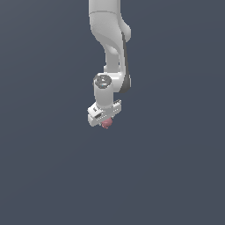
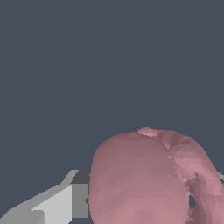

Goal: Pick up the object and move it to a goal position.

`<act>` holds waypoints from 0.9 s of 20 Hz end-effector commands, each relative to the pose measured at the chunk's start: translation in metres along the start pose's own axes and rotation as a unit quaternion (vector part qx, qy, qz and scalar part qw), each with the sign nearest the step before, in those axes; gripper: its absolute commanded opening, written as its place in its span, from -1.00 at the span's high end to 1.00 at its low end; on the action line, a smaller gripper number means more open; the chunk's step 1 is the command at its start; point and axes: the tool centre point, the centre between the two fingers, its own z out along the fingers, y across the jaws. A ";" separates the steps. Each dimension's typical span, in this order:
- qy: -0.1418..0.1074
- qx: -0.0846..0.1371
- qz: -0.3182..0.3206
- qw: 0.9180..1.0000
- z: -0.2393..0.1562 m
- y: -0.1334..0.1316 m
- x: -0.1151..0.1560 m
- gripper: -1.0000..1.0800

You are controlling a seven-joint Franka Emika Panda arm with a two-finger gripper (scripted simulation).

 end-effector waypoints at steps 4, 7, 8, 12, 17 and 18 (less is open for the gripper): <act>0.000 0.000 0.000 1.000 -0.006 0.001 0.001 1.00; 0.000 0.000 0.000 1.000 -0.016 0.003 0.004 1.00; 0.000 0.000 0.000 1.000 -0.021 0.004 0.005 1.00; 0.000 0.000 0.000 1.000 -0.043 0.009 0.010 1.00; 0.000 0.001 0.000 1.000 -0.083 0.017 0.019 1.00; 0.000 0.001 -0.001 1.000 -0.092 0.019 0.021 1.00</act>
